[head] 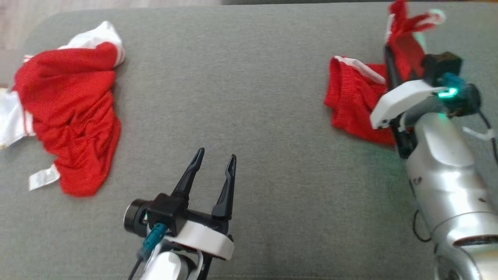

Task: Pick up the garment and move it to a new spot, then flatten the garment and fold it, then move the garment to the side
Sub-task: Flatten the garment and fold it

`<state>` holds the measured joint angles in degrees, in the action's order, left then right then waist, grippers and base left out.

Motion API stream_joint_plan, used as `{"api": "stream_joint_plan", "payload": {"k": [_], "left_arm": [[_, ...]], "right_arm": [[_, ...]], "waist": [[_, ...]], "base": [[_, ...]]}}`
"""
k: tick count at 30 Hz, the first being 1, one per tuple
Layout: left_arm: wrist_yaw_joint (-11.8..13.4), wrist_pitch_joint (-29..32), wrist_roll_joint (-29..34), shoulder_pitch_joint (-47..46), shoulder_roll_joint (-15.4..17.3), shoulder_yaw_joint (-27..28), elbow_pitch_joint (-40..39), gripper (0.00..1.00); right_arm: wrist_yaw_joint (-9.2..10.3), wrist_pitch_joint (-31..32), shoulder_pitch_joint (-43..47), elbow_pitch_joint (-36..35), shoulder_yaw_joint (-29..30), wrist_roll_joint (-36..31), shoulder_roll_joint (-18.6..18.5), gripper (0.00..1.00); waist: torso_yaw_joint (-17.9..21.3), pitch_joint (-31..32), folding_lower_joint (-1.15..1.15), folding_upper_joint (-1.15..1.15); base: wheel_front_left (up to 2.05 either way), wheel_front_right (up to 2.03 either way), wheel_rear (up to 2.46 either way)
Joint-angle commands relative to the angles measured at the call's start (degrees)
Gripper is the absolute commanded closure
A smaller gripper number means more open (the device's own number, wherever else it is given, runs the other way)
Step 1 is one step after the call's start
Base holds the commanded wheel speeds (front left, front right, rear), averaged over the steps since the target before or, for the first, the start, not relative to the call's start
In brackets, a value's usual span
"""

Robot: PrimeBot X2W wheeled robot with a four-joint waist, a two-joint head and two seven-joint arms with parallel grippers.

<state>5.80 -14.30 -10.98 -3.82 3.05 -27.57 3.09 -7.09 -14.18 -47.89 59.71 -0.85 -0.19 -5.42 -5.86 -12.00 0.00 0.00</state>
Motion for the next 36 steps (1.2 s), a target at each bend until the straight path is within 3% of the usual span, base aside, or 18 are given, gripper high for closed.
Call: {"api": "stream_joint_plan", "payload": {"k": [1, 9, 17, 18, 19, 20, 26, 36], "left_arm": [[0.36, -0.70, -0.61, -1.18, -0.17, 1.00, -1.66, 0.00], [0.62, -0.70, -1.69, -1.71, -0.17, -0.16, -1.51, 0.00], [1.15, -0.70, -2.38, -2.46, -0.17, -0.23, -1.91, 0.00], [1.20, -0.70, -2.39, -2.50, -0.17, -0.13, -1.91, 0.00], [1.28, -0.70, -2.38, -2.49, -0.17, 0.01, -1.91, 0.00], [1.36, -0.70, -2.36, -2.42, -0.17, 0.18, -1.94, 0.00], [1.67, -0.70, -2.14, -1.37, -0.17, 1.47, -1.79, 0.00], [1.49, -0.70, -0.83, 2.17, -0.17, 6.00, -1.13, 0.00]], "right_arm": [[-0.40, -0.25, -0.63, -1.80, -3.18, 1.10, 1.72, 1.00], [-0.40, 1.52, 4.13, -0.54, -13.58, 6.71, 2.50, 1.00], [-0.40, 2.36, 6.19, 0.27, -19.92, 12.39, 2.53, 1.00], [-0.40, 2.16, 6.23, 0.30, -20.36, 12.83, 2.53, 0.74], [-0.40, 1.81, 6.27, 0.10, -20.73, 13.37, 2.53, 0.30], [-0.40, 1.37, 6.33, -0.22, -20.97, 13.84, 2.53, 0.00], [-0.40, -0.68, 9.42, -6.95, -21.91, 16.59, 2.54, 0.00], [-0.40, -0.81, 27.70, -31.27, -13.43, 14.80, -0.03, 0.00]], "waist": [[-2.00, 0.26, 0.00, 0.00], [-4.70, -0.47, 0.00, 0.00], [-5.27, -1.26, 0.00, 0.00], [-5.16, -1.25, 0.00, 0.00], [-4.99, -1.16, 0.00, 0.00], [-4.77, -0.99, 0.00, 0.00], [-2.87, 1.57, 0.00, 0.00], [0.97, 8.23, 0.00, 0.00]], "base": [[0.00, 0.00, 0.00], [0.00, 0.00, 0.00], [0.00, 0.00, 0.00], [0.00, 0.00, 0.00], [0.00, 0.00, 0.00], [0.00, 0.00, 0.00], [0.00, 0.00, 0.00], [0.00, 0.00, 0.00]]}}
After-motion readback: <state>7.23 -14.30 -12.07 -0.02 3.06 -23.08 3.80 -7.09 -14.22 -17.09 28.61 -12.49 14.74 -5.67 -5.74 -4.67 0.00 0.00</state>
